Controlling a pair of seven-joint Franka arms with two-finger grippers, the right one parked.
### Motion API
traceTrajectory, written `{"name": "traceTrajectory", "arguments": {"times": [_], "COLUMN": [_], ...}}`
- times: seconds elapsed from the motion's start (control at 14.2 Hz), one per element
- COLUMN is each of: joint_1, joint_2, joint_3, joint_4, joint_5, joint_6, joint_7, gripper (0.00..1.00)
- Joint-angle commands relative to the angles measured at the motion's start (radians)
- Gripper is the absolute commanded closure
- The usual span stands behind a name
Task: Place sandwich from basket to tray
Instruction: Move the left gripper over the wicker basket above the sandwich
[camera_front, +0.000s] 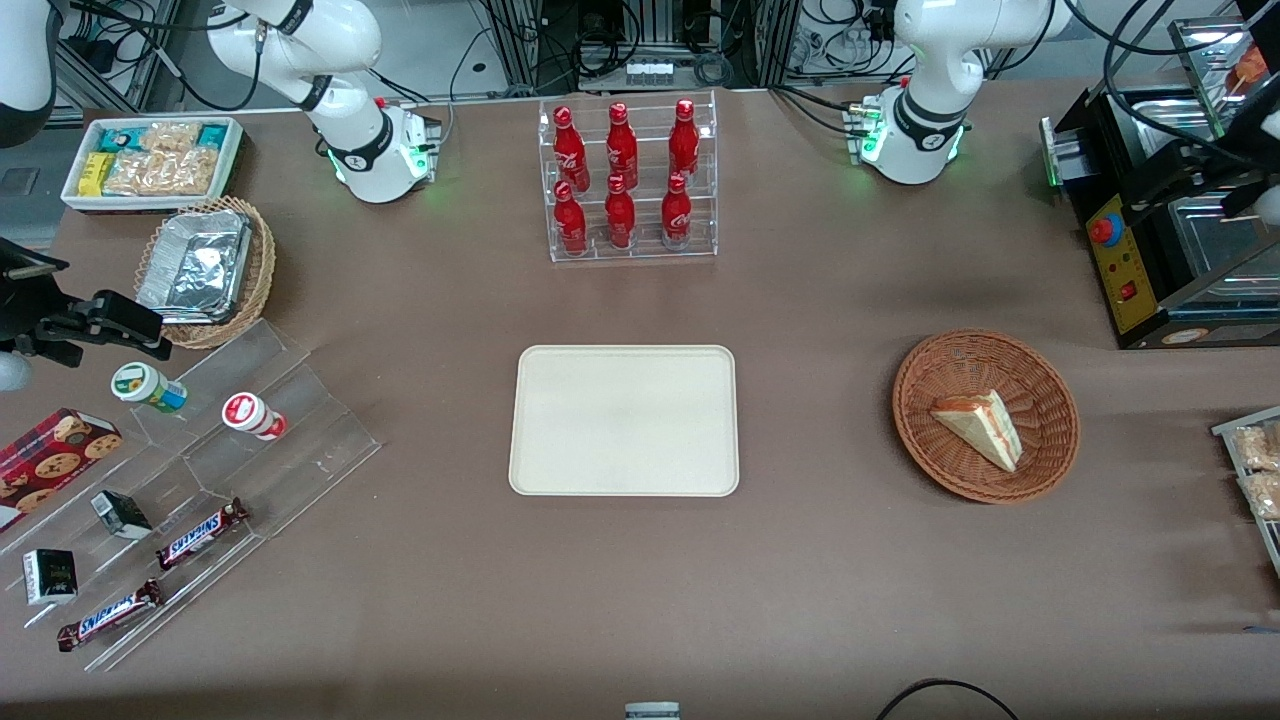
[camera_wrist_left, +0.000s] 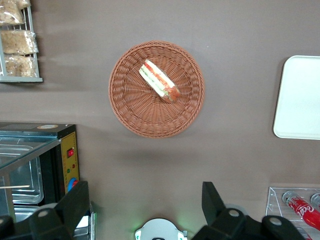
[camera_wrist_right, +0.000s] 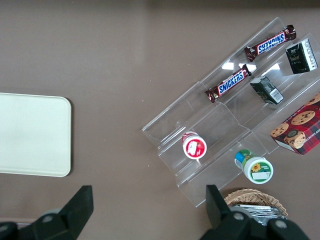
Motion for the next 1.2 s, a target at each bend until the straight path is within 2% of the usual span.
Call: {"name": "traceTrajectory", "arguments": {"times": [0.0, 0.49, 0.71, 1.13], "joint_1": [0.026, 0.049, 0.064, 0.088], "joint_2": [0.013, 0.091, 0.114, 0.127], "joint_3": [-0.032, -0.022, -0.009, -0.011], "joint_4": [0.023, -0.005, -0.029, -0.199], "joint_5": [0.009, 0.015, 0.012, -0.024], "joint_6": [-0.018, 0.007, 0.034, 0.258], "joint_7": [0.0, -0.023, -0.119, -0.438], "gripper": [0.0, 0.0, 0.0, 0.0]}}
